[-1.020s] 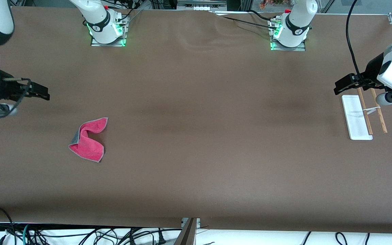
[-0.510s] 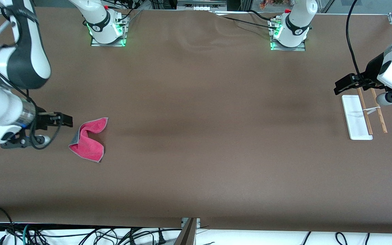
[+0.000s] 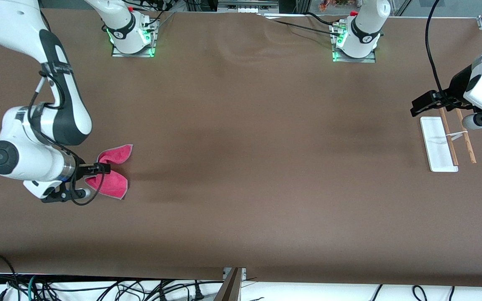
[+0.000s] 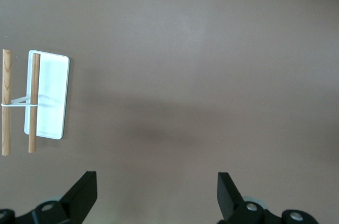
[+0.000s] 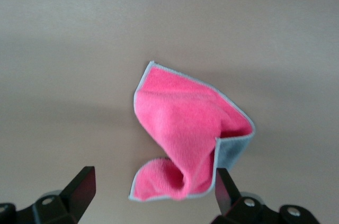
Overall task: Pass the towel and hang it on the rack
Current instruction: 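Reach the right gripper down to the pink towel, then close the right gripper on the pink towel's edge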
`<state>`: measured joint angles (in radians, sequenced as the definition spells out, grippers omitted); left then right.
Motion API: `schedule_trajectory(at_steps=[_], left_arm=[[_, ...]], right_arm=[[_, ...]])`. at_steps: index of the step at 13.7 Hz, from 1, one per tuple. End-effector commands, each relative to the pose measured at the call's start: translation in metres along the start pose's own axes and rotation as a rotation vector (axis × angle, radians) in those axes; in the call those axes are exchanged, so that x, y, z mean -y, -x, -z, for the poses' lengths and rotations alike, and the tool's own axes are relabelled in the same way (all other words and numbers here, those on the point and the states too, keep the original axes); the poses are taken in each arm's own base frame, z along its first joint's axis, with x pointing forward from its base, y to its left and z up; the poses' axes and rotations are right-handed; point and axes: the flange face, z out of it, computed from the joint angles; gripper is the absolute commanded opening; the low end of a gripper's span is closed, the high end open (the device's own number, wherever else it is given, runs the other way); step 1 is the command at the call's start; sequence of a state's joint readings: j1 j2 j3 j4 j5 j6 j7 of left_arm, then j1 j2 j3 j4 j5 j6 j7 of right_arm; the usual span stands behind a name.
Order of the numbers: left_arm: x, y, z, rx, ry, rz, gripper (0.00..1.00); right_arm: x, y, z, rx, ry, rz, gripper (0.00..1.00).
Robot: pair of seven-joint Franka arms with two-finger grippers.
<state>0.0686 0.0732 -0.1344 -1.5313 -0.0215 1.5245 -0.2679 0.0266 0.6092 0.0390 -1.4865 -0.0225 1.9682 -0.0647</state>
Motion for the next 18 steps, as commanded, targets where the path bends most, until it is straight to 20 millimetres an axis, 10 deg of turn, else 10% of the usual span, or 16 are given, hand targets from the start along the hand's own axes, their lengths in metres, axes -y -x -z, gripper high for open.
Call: schedule_trajectory(at_steps=[1,5,15,18], left_arm=[[-0.003,-0.003,0.005,-0.009,-0.002,-0.003,1.00],[-0.003,-0.003,0.005,-0.011,-0.003,-0.003,1.00],[-0.004,-0.004,0.005,-0.010,-0.002,-0.004,1.00],[-0.005,-0.003,0.005,-0.012,-0.001,-0.006,1.00]], right_arm=[[0.001,-0.015,-0.040,-0.008,-0.010,-0.004,1.00],[0.013,-0.029,-0.092,-0.051,-0.003,0.022,1.00],[0.019,-0.037,-0.128,-0.090,0.010,0.060,0.99],[0.018,-0.037,-0.128,-0.089,0.011,0.078,0.39]])
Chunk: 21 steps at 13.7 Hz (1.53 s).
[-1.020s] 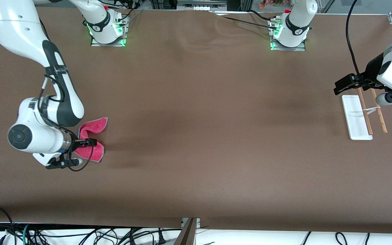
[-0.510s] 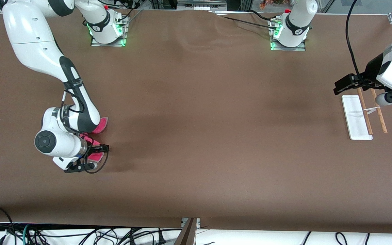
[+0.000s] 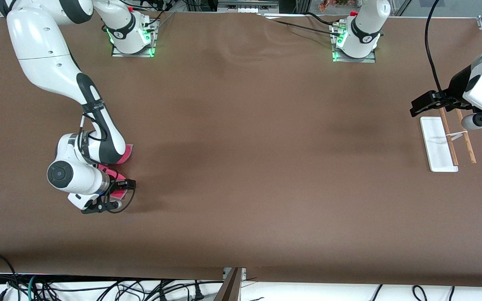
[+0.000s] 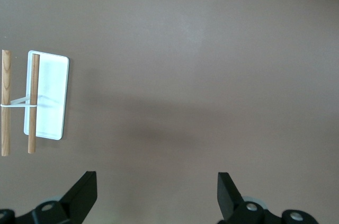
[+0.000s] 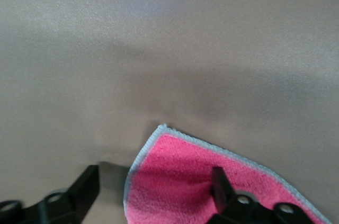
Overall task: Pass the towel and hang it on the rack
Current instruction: 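Close the right gripper on the pink towel's edge, then lift the towel with the right gripper and carry it toward mid-table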
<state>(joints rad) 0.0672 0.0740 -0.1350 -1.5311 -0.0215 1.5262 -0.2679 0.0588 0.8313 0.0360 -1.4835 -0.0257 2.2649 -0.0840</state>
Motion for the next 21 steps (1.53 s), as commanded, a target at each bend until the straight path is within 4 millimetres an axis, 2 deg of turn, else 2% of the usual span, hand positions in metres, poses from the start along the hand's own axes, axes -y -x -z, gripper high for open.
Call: schedule_trajectory(at_steps=[1,2,3,4,7,9,11,14,16,18,21], left_arm=[[-0.004,-0.003,0.005,-0.009,-0.002,-0.004,1.00],[-0.003,-0.003,0.005,-0.009,-0.002,-0.002,1.00],[-0.004,-0.003,0.005,-0.009,-0.002,-0.004,1.00],[-0.004,-0.003,0.005,-0.009,-0.002,-0.004,1.00],[-0.004,-0.003,0.005,-0.009,-0.001,-0.004,1.00],[-0.004,-0.004,0.004,-0.007,-0.001,-0.004,1.00],[-0.004,-0.004,0.004,-0.007,-0.001,-0.004,1.00],[-0.004,-0.004,0.004,-0.009,0.000,-0.004,1.00],[-0.004,-0.004,0.004,-0.009,0.000,-0.004,1.00],[-0.004,-0.004,0.004,-0.009,0.000,-0.004,1.00],[-0.004,-0.004,0.003,-0.007,-0.001,-0.004,1.00]], right_arm=[[-0.003,-0.005,0.003,-0.012,0.008,0.032,0.29],[-0.004,-0.005,0.005,-0.015,0.008,0.036,0.17],[-0.004,-0.006,0.008,-0.020,0.009,0.048,0.13],[-0.003,-0.005,0.010,-0.015,0.008,0.052,0.01],[0.002,-0.007,0.021,-0.028,0.005,0.056,0.00],[0.007,-0.011,0.052,-0.057,0.005,0.055,0.00],[0.027,-0.019,0.094,-0.065,0.005,0.077,0.00],[0.083,-0.025,0.164,-0.056,0.004,0.126,0.00],[0.129,-0.025,0.197,-0.084,-0.035,0.053,0.00],[0.179,-0.026,0.220,-0.122,-0.071,0.000,0.00],[0.269,-0.016,0.248,-0.181,-0.104,-0.079,0.00]])
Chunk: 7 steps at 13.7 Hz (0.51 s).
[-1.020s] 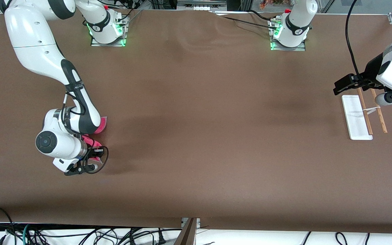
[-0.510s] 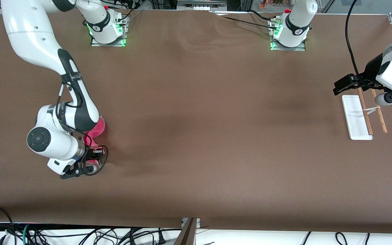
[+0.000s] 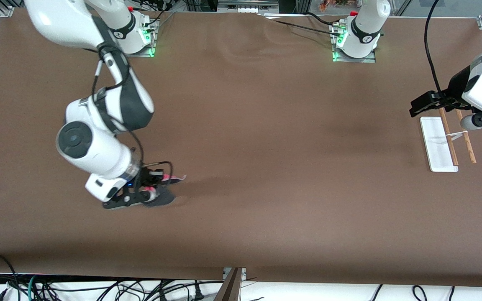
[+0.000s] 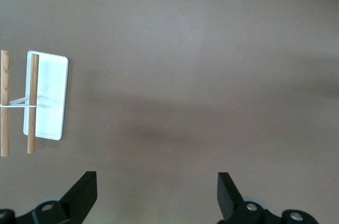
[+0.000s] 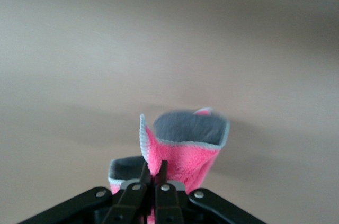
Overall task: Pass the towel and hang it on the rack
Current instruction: 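Lift the towel with the right gripper and carry it toward mid-table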
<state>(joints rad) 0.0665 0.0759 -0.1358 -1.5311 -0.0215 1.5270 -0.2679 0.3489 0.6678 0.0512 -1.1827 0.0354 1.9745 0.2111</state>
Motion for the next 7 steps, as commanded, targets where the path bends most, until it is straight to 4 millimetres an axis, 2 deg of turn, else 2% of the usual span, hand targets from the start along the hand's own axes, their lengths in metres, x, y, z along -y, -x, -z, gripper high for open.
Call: schedule_trajectory(at_steps=[1,4,7], left_arm=[[-0.003,-0.004,0.004,-0.008,0.000,-0.002,1.00],[-0.003,-0.006,0.002,-0.004,-0.004,-0.004,1.00],[-0.003,-0.006,0.002,-0.004,-0.004,-0.004,1.00]], right_arm=[[0.070,0.006,0.016,-0.041,-0.033,-0.095,0.00],[0.144,0.027,0.020,-0.088,-0.075,-0.066,0.00],[0.194,0.048,0.023,-0.105,-0.106,-0.106,0.00]])
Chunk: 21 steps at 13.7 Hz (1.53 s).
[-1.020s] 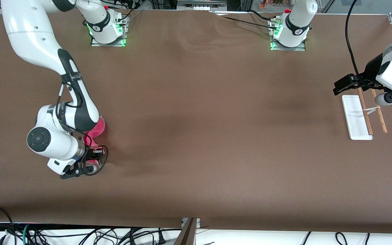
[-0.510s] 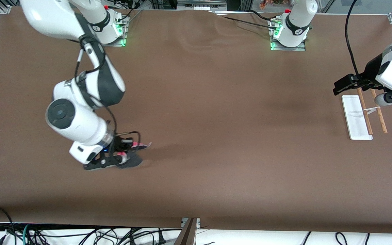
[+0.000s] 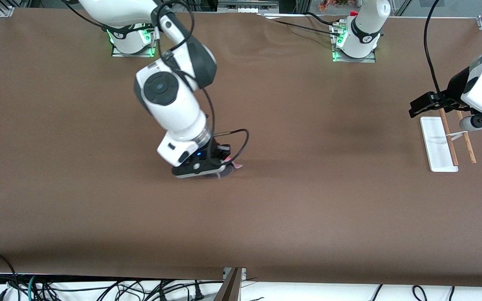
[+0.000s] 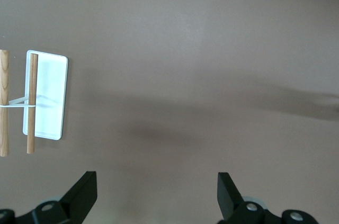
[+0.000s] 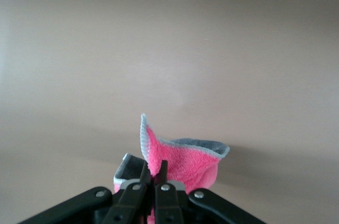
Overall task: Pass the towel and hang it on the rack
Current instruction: 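Lift the towel with the right gripper and carry it toward mid-table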
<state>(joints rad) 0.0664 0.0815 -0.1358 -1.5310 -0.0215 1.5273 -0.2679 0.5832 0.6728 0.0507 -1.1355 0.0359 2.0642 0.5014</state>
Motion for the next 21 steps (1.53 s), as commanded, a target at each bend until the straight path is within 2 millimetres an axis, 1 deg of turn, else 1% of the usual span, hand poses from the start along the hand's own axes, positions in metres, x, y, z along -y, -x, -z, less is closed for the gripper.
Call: schedule_trajectory(at_steps=[1,4,5,7,10,11,13,16,17,18,19,21], left_arm=[[-0.003,-0.004,0.005,-0.010,-0.003,-0.004,1.00],[-0.003,-0.006,0.002,-0.007,-0.003,-0.004,1.00],[-0.003,-0.006,0.002,-0.008,-0.003,-0.004,1.00],[-0.003,-0.006,0.002,-0.008,-0.003,-0.004,1.00],[-0.004,-0.007,0.001,-0.008,-0.001,-0.005,1.00],[-0.004,-0.010,0.000,-0.018,0.003,-0.003,1.00],[-0.006,-0.013,0.001,-0.038,0.005,-0.005,1.00],[-0.007,-0.014,-0.001,-0.036,0.007,-0.006,1.00],[-0.007,-0.017,-0.005,-0.031,0.007,-0.006,1.00],[-0.007,-0.019,0.000,-0.042,0.009,-0.006,1.00],[-0.007,-0.023,-0.003,-0.039,0.009,-0.006,1.00],[-0.013,-0.024,-0.003,-0.041,0.005,-0.017,1.00]], right_arm=[[0.035,0.011,0.007,-0.015,-0.031,-0.082,0.00],[0.066,0.028,0.013,-0.018,-0.052,-0.099,0.00],[0.080,0.038,0.012,-0.012,-0.058,-0.090,0.00],[0.096,0.047,0.014,-0.018,-0.075,-0.143,0.00],[0.097,0.048,0.015,-0.017,-0.078,-0.169,0.00],[0.098,0.049,0.015,-0.014,-0.078,-0.165,0.00],[0.109,0.058,0.016,0.001,-0.097,-0.155,0.00],[0.111,0.059,0.018,0.005,-0.098,-0.155,0.00],[0.112,0.060,0.018,0.004,-0.103,-0.176,0.00],[0.113,0.060,0.018,0.003,-0.106,-0.194,0.00],[0.113,0.060,0.018,0.005,-0.105,-0.195,0.00],[0.119,0.065,0.022,0.018,-0.118,-0.207,0.00]])
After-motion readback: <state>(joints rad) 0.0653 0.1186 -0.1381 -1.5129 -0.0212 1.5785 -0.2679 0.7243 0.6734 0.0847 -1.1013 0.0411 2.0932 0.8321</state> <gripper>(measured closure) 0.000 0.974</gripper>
